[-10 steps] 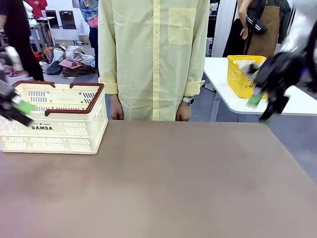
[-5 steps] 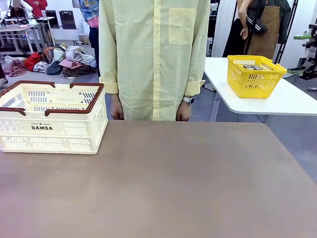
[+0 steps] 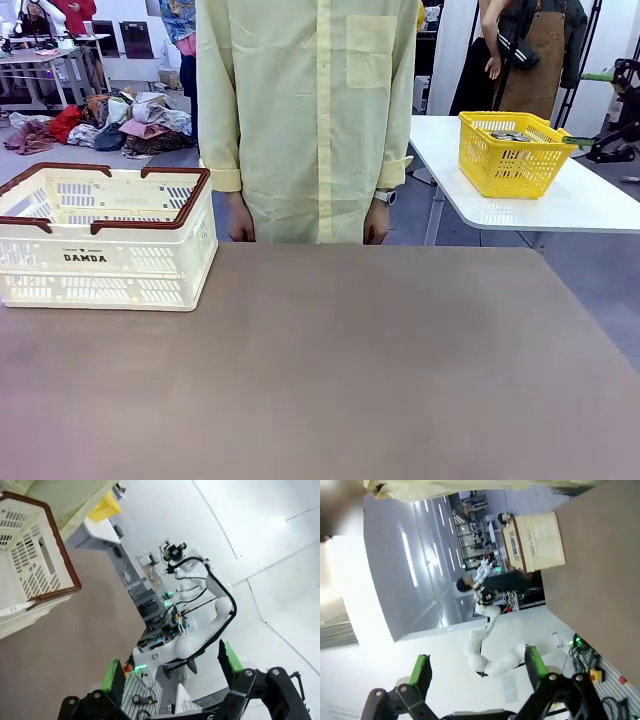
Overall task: Place the drinks into the Shopping basket.
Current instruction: Pick up one drink and place it into the Shopping basket.
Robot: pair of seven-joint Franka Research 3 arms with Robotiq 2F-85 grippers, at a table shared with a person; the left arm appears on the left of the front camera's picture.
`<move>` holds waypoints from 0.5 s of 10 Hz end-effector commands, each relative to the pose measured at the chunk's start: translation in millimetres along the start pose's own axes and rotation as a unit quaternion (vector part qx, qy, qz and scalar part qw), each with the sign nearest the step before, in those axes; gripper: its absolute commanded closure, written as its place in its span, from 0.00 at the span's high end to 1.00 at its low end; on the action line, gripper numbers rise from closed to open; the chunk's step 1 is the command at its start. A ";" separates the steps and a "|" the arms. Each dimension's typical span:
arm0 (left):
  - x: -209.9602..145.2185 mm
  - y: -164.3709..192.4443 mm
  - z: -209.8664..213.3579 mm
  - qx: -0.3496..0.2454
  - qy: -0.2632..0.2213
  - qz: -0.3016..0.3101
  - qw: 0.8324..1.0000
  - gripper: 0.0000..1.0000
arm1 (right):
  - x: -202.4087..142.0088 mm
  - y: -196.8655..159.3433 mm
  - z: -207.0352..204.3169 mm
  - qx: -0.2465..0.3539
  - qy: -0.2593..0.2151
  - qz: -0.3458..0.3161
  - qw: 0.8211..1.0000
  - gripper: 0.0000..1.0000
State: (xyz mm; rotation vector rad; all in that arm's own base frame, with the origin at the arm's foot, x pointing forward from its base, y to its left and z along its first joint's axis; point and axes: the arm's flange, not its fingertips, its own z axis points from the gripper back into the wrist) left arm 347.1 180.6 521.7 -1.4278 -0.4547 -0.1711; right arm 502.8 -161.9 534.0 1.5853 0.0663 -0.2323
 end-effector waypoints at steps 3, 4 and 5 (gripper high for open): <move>-2.4 -5.0 3.6 0.010 0.006 -0.001 1.000 1.00 | -3.2 6.7 1.8 -0.008 0.017 0.003 1.000 1.00; -2.4 -5.0 3.6 0.010 0.006 -0.001 1.000 1.00 | -3.2 6.7 1.8 -0.008 0.017 0.003 1.000 1.00; -2.4 -5.0 3.6 0.010 0.006 -0.001 1.000 1.00 | -3.2 6.7 1.8 -0.008 0.017 0.003 1.000 1.00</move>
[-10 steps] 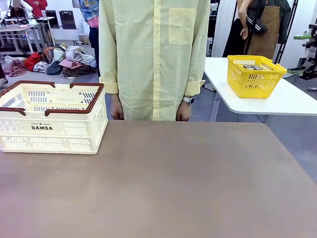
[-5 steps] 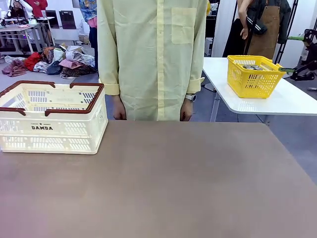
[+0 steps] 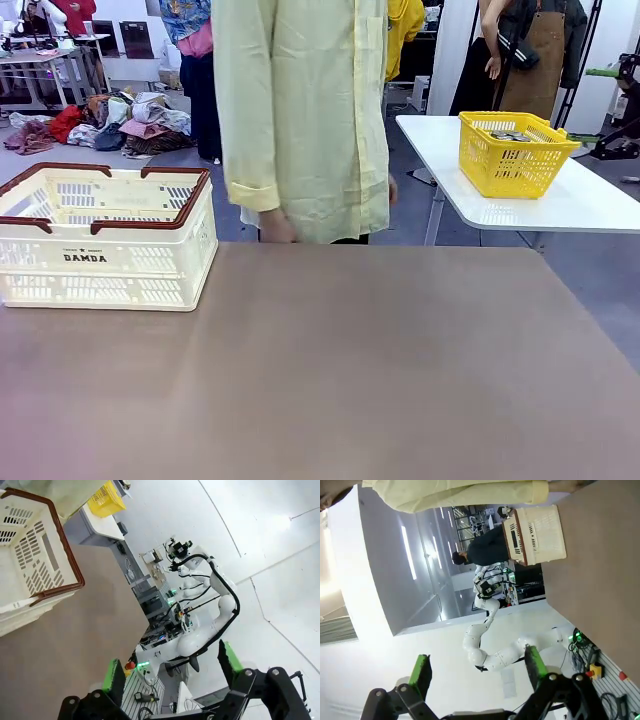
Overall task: Place the drinks into the Shopping basket.
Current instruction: Pick up one drink and place it into the Shopping basket.
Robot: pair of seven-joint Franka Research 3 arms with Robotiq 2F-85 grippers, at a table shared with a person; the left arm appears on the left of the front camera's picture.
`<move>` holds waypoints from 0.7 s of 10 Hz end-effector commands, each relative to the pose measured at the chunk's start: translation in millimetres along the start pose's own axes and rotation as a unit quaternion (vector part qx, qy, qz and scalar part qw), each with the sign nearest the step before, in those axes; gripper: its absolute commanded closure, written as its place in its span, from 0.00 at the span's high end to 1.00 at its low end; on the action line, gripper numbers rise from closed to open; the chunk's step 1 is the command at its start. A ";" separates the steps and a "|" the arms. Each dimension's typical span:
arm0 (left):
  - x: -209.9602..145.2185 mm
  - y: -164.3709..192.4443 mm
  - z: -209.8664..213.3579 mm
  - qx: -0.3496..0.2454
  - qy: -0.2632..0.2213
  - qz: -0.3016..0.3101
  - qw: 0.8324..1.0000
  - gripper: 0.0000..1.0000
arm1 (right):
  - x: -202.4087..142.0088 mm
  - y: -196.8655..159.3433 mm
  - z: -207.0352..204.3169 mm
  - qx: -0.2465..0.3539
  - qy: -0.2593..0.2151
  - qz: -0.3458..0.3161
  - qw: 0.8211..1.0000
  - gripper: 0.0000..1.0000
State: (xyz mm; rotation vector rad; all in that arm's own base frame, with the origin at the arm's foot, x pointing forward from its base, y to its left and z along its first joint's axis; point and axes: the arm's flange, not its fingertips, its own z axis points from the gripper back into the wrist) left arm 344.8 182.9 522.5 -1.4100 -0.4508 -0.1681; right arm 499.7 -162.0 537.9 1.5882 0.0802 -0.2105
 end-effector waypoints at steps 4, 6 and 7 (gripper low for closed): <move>-1.1 -3.8 0.8 0.001 0.004 -0.001 1.000 1.00 | 0.7 3.4 1.4 -0.008 0.006 0.000 1.000 1.00; -1.1 -3.8 0.8 0.001 0.004 -0.001 1.000 1.00 | 0.7 3.4 1.4 -0.008 0.006 0.000 1.000 1.00; 0.0 0.0 0.0 0.000 0.000 0.000 1.000 1.00 | 0.0 -0.1 0.2 0.000 0.000 0.000 1.000 1.00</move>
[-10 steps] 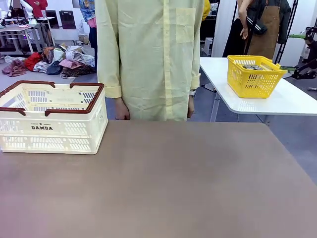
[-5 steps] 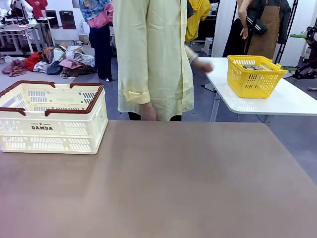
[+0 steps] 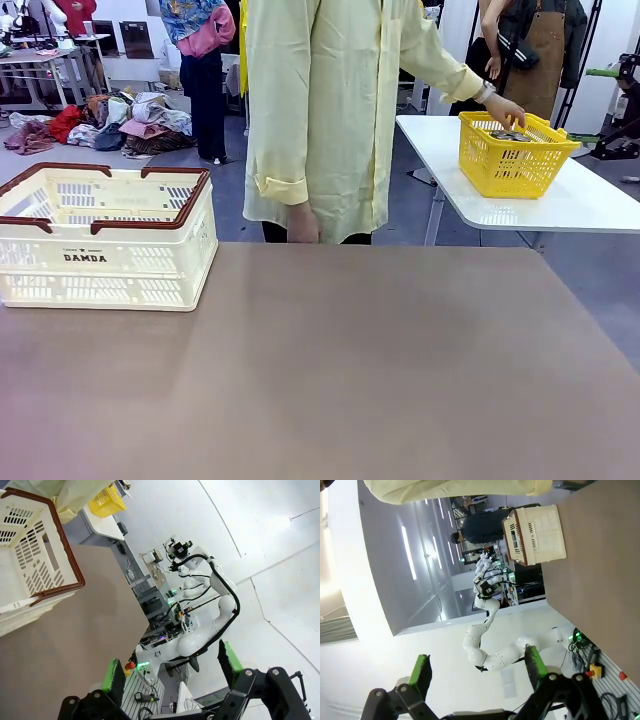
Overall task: Place the drinks into the Shopping basket.
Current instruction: Pick up one drink and place it into the Shopping basket.
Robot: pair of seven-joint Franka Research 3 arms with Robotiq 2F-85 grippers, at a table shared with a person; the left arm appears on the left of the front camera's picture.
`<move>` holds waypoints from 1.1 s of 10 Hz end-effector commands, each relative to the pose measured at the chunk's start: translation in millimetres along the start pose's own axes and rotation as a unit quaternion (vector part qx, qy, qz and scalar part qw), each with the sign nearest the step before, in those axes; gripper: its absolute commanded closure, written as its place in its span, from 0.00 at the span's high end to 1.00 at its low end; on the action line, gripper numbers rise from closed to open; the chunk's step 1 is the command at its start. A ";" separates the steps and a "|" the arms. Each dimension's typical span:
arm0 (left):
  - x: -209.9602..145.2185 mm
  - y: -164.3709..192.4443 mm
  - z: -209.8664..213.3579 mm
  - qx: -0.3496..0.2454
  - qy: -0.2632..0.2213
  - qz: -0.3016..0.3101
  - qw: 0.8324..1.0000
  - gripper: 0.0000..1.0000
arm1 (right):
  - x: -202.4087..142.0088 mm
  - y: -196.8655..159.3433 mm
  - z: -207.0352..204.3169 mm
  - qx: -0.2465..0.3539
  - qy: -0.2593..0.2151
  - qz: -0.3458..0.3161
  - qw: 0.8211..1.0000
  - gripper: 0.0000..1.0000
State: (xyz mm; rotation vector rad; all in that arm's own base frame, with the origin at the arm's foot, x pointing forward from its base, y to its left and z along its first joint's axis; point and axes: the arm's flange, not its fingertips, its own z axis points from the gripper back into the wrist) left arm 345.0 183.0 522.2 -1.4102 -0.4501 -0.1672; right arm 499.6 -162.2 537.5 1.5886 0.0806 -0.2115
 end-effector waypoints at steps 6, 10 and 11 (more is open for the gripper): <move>4.0 2.6 -9.6 -0.030 -0.026 0.047 0.998 1.00 | -75.5 -34.7 42.5 -0.049 0.128 0.021 0.990 1.00; 3.9 6.5 -6.8 -0.024 -0.021 0.041 0.999 1.00 | -82.9 -56.5 5.1 -0.088 0.138 0.008 0.986 1.00; 3.9 6.5 -6.8 -0.024 -0.021 0.041 0.999 1.00 | -82.9 -56.5 5.1 -0.088 0.138 0.008 0.986 1.00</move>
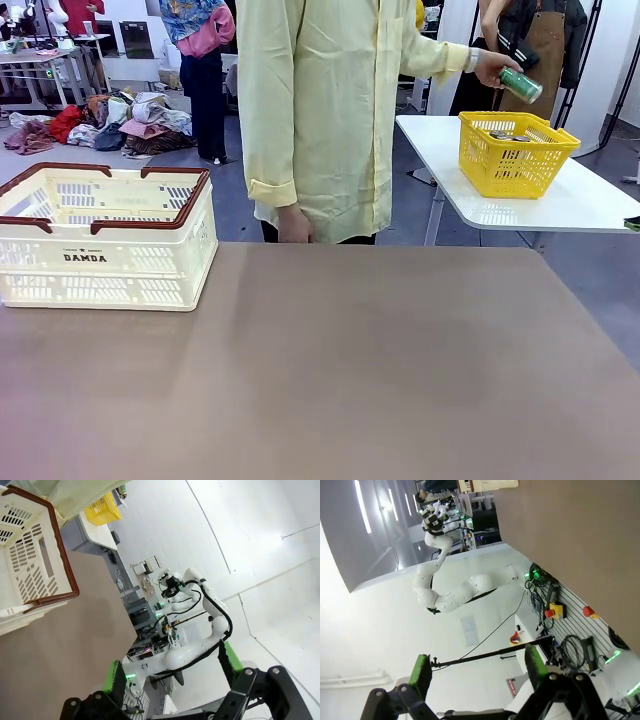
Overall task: Place the drinks into the Shopping basket.
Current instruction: Pick up one drink and place it into the Shopping basket.
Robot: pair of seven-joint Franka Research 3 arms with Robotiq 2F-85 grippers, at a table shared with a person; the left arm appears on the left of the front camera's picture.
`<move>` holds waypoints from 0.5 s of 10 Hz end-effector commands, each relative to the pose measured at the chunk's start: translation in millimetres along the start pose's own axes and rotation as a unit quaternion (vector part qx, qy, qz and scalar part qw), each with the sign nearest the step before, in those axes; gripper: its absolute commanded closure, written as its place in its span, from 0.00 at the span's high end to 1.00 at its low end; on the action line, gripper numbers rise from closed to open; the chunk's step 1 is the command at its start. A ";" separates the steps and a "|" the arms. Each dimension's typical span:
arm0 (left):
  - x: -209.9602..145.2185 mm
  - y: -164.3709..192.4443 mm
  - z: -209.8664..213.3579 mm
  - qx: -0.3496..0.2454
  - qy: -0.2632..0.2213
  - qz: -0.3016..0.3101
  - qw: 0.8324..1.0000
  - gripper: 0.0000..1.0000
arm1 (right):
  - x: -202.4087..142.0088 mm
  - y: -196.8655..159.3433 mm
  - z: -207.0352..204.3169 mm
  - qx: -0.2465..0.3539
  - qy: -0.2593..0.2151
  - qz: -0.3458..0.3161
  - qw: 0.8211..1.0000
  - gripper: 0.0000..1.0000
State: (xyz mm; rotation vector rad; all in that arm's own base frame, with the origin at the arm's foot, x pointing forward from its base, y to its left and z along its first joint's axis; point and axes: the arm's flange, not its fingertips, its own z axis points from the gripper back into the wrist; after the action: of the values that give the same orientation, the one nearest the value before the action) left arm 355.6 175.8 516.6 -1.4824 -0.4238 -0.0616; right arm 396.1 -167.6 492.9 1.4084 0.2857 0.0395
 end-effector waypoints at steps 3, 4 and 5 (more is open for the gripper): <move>-2.4 -1.3 3.0 0.000 0.006 -0.007 1.000 1.00 | 12.1 7.4 -5.4 0.013 0.000 -0.004 1.000 1.00; -2.4 -1.3 3.0 0.000 0.006 -0.007 1.000 1.00 | 12.1 7.4 -5.4 0.013 0.000 -0.004 1.000 1.00; -2.4 -1.3 3.0 0.000 0.006 -0.007 1.000 1.00 | 12.1 7.4 -5.4 0.013 0.000 -0.004 1.000 1.00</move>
State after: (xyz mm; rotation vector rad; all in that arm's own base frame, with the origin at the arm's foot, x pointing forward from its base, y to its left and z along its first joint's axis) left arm 355.5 176.1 516.6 -1.4808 -0.4280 -0.0655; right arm 403.0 -160.9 491.0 1.4281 0.2876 0.0490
